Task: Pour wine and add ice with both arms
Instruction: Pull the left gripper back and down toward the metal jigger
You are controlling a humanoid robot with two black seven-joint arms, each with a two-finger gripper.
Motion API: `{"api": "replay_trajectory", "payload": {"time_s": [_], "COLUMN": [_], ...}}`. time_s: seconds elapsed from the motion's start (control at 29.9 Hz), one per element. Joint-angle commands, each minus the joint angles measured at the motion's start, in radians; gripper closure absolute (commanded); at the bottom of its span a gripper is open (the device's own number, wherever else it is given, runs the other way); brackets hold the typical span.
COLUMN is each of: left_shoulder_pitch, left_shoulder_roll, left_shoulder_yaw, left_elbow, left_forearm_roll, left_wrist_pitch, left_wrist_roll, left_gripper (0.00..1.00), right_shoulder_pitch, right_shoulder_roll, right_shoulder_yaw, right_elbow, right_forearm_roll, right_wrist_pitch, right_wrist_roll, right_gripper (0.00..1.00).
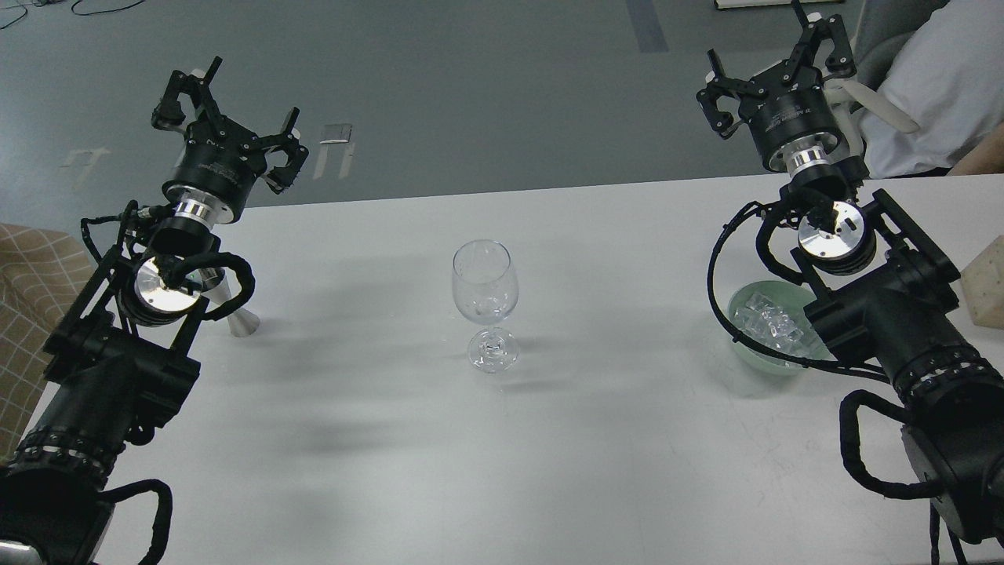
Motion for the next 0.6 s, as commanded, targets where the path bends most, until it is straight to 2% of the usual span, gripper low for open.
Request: {"api": "replay_trajectory", "payload": {"time_s": [0.0,0.07,0.43,0.57], "left_shoulder_pitch": [-0.002,-0.002,0.023,0.089], "left_shoulder_roll": [0.013,0.037,0.057,0.065], "left_shoulder_yaw": [-0.001,0.0,0.003,0.009], "left_elbow": [0.001,0.001,-0.048,-0.12], "left_forearm_roll": [0.001,0.012,0.018,0.021], "left_wrist_pitch": [-0.004,-0.006,-0.007,-0.073], "left_wrist_roll": [-0.028,-0.043,-0.043,-0.042], "left_gripper": [0.02,0.02,0.01,0.01], "right_shoulder_pitch": [0.001,0.003,-0.006,-0.031], "right_shoulder_roll": [-0.001,-0.013,-0.024,-0.026], "right_shoulder_yaw": [0.0,0.0,-0.009,-0.011], "right_elbow": [0.006,-0.005,0.014,0.038], "right_forearm_roll": [0.002,-0.001,-0.002,-0.002], "right_wrist_pitch": [0.007,0.004,0.007,0.007], "right_wrist_roll": [-0.018,-0.022,-0.019,-0.019], "right_gripper": [0.0,0.0,0.0,0.0]}}
